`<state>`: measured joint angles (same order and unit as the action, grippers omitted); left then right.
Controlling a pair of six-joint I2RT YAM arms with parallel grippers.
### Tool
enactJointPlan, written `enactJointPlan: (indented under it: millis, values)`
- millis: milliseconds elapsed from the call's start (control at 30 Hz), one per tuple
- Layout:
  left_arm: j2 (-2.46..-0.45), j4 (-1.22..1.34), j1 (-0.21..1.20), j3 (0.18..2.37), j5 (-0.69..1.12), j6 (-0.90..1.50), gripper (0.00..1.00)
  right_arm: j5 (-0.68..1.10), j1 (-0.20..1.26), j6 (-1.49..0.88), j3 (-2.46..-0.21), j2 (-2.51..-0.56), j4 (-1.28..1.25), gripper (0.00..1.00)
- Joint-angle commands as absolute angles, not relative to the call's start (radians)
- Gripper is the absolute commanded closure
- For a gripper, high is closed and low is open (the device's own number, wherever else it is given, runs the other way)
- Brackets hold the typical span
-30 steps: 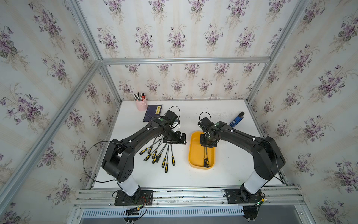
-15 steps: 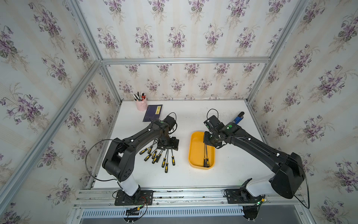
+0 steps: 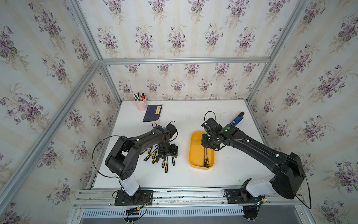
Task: Put the file tool into the storage box
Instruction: Pick up the file tool from the center of the board.
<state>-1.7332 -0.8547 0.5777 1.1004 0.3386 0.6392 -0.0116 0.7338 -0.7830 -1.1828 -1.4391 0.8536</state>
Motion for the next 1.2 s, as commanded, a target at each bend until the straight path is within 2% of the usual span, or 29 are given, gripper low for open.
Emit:
enactJointPlan:
  millis: [0, 333, 433, 533, 633, 833, 1033, 1167]
  values:
    - [-1.752, -0.818, 0.597, 1.119, 0.351, 0.686, 0.22, -0.024, 0.735, -0.763, -1.188, -1.443, 0.866, 0.71]
    - [-1.81, -0.802, 0.621, 1.102, 0.317, 0.702, 0.38, -0.031, 0.735, -0.744, -1.143, -1.419, 0.871, 0.72]
    - [-1.839, -0.793, 0.637, 1.118, 0.309, 0.702, 0.51, -0.035, 0.735, -0.744, -1.132, -1.406, 0.87, 0.72]
    - [-1.883, -0.806, 0.656, 1.144, 0.277, 0.692, 0.56, -0.03, 0.735, -0.739, -1.125, -1.398, 0.866, 0.72]
    - [-1.912, -0.814, 0.66, 1.144, 0.249, 0.676, 0.67, -0.02, 0.735, -0.727, -1.119, -1.395, 0.862, 0.72]
    - [-1.928, -0.834, 0.663, 1.141, 0.235, 0.621, 0.82, -0.014, 0.735, -0.721, -1.11, -1.39, 0.844, 0.72]
    - [-1.863, -0.899, 0.663, 1.181, 0.237, 0.548, 0.91, -0.012, 0.735, -0.716, -1.118, -1.396, 0.83, 0.73]
    - [-1.733, -0.966, 0.659, 1.225, 0.263, 0.485, 0.92, 0.0, 0.736, -0.725, -1.144, -1.392, 0.811, 0.73]
